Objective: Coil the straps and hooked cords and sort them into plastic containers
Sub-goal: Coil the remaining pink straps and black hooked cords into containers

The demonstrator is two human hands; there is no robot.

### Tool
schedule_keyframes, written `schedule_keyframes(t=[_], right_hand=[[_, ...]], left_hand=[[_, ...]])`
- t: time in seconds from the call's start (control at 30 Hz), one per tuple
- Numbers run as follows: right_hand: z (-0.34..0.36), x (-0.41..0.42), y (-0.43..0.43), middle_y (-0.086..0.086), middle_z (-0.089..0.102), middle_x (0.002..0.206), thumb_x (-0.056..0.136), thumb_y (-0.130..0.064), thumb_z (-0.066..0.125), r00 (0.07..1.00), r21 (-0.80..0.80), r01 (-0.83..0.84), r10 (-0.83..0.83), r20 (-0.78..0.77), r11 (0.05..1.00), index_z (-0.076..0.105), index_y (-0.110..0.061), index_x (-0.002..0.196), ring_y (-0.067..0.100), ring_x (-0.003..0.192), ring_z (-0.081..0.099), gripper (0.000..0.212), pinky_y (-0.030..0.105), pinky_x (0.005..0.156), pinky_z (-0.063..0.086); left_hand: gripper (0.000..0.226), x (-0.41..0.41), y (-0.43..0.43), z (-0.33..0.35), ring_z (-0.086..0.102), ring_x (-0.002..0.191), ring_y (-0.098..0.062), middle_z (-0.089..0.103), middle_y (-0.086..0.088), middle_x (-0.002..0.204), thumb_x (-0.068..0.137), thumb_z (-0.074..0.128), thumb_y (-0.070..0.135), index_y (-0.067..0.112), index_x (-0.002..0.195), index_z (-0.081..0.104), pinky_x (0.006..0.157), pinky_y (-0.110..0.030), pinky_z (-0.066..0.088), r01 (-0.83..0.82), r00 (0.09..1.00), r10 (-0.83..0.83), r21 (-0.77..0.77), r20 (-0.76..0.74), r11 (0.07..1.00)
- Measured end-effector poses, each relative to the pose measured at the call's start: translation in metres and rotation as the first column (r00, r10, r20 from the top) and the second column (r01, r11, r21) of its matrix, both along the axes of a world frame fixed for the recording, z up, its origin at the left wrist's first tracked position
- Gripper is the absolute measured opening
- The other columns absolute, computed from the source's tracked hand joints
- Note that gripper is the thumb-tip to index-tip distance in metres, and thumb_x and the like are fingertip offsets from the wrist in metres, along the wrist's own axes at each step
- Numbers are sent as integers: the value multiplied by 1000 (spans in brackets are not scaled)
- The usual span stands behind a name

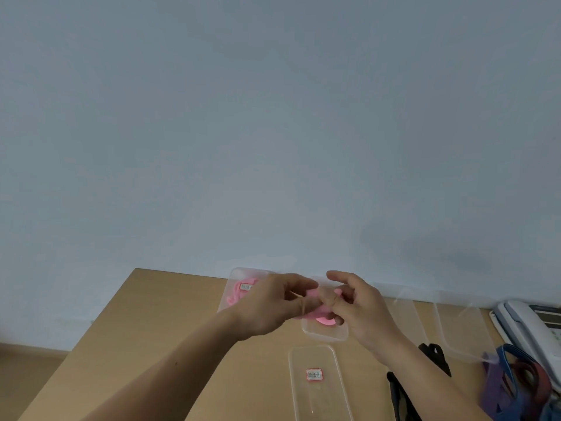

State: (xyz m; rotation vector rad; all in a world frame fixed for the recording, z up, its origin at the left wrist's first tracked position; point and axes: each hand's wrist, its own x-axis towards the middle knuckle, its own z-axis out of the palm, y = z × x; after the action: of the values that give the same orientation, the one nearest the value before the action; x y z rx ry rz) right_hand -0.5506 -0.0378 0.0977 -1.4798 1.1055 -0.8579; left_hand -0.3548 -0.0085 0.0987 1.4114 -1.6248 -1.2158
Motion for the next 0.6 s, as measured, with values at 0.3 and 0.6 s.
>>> schedule_keyframes(t=[0.3,0.6], right_hand=[[-4,11,-3,21,72,95,97,-13,57,974,86,-119,100,204,989,74,-12,107,29,79,68,19,35,71,55],[-18,53,-1,13,72,72,94,-8,62,999,-38,20,-19,41,999,73,-30,89,18,59,64,26,27,57,53]], left_hand=[[23,31,-4,-11,62,73,-15,71,-2,87,96,64,21,6,112,70,67,-26,50,-23,941,29,20,-336,1000],[24,68,-5,-20,65,72,-18,70,-7,83,96,63,21,2,108,70,62,-26,49,3,904,17,45,-427,999]])
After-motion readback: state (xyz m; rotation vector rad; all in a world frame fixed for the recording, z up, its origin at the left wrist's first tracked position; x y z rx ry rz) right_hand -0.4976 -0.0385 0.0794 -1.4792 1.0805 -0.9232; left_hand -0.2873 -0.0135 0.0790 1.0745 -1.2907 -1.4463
